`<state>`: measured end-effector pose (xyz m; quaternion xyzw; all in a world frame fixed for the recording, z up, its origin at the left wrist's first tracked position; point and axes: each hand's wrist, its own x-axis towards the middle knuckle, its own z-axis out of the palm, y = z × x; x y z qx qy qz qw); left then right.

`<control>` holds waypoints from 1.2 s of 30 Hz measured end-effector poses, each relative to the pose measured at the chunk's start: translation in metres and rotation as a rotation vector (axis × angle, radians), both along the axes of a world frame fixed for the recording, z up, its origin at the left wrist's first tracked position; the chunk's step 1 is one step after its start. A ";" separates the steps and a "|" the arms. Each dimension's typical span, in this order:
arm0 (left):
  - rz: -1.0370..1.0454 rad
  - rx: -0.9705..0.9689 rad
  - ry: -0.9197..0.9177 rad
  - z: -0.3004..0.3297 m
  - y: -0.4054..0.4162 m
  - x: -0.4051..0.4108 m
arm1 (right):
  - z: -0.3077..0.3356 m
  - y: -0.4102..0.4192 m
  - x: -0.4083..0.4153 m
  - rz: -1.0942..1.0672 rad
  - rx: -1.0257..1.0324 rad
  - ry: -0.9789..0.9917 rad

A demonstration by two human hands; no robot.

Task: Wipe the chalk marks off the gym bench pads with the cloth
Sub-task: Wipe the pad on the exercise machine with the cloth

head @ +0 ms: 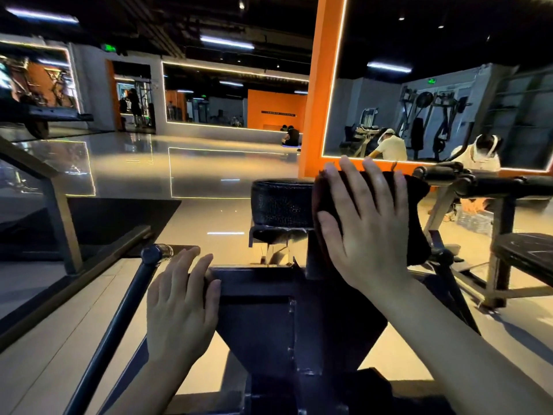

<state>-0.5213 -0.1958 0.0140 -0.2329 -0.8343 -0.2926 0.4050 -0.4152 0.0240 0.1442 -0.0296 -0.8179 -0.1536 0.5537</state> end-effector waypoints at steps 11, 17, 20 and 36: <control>-0.055 0.044 -0.022 0.004 -0.008 0.007 | 0.025 -0.071 -0.038 0.114 -0.035 -0.089; -0.396 0.335 -0.173 0.036 0.044 0.098 | 0.021 -0.042 -0.015 0.080 -0.026 -0.217; -0.554 0.562 -0.489 0.043 0.074 0.127 | 0.022 -0.042 -0.007 0.060 -0.117 -0.218; -0.302 0.267 0.079 0.140 0.046 0.095 | 0.004 -0.007 0.068 0.107 -0.341 0.006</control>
